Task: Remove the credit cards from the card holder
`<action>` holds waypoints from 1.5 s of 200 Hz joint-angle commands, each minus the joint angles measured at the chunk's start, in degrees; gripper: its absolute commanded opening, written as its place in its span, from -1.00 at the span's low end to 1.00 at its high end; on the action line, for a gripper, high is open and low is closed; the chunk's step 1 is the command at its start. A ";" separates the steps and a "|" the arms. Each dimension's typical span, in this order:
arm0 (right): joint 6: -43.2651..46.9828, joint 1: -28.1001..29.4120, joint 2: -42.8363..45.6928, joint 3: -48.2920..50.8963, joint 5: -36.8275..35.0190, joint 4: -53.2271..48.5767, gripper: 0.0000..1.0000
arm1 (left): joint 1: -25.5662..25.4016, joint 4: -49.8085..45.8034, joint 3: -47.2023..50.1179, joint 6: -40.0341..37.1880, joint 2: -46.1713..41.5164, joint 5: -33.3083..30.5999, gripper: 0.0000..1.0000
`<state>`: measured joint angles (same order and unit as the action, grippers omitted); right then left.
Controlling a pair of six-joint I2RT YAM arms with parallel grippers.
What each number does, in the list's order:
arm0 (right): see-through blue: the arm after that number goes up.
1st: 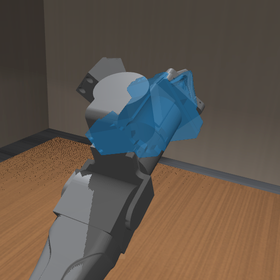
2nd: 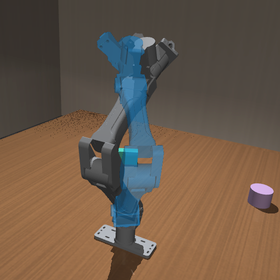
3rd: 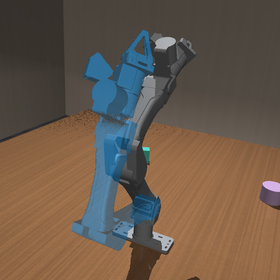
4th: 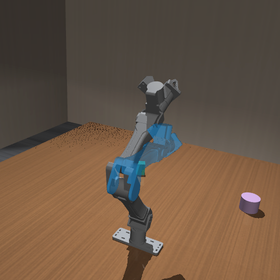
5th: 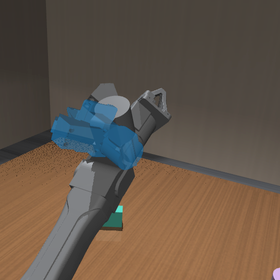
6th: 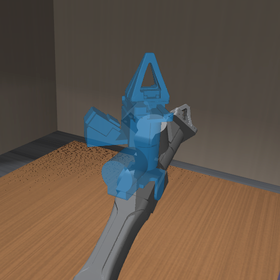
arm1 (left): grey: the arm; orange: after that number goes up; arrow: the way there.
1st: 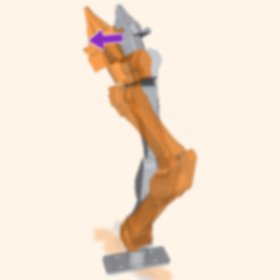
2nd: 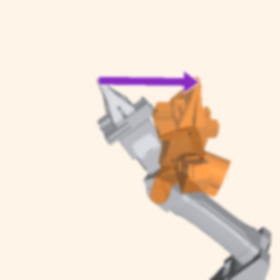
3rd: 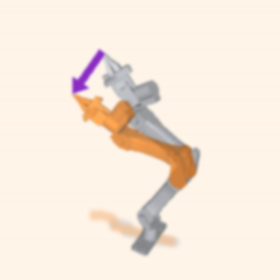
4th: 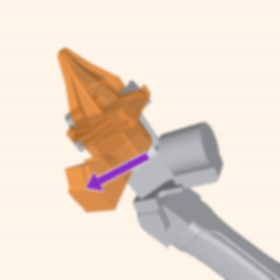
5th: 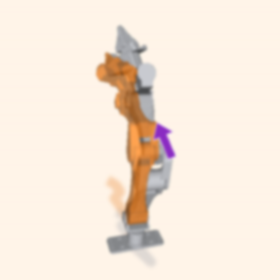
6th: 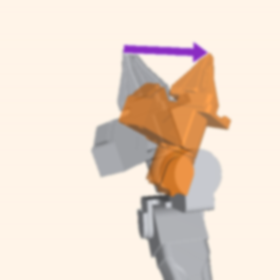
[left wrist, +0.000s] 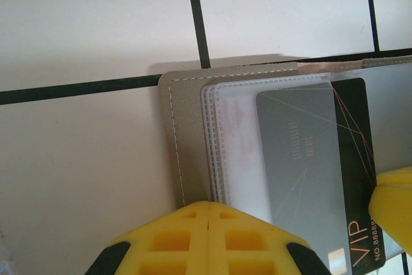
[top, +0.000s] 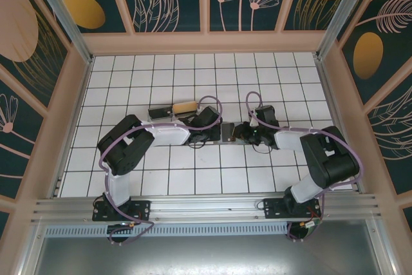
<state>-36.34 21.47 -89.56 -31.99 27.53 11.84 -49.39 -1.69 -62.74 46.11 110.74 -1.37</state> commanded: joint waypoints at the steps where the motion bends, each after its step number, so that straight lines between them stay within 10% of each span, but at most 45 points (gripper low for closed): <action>1: 1.05 0.69 -1.78 -1.23 0.92 0.91 -0.55 | 0.21 -2.66 -0.80 -0.14 2.46 1.37 -1.00; 300: 5.64 -9.42 21.87 6.29 -1.21 -7.51 -1.00 | 0.17 -2.54 -0.94 -0.99 -2.03 1.10 -1.00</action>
<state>-32.45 12.40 -72.18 -25.34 27.68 7.14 -49.36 -1.93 -63.11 46.06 110.85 -1.37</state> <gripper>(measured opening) 0.069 0.068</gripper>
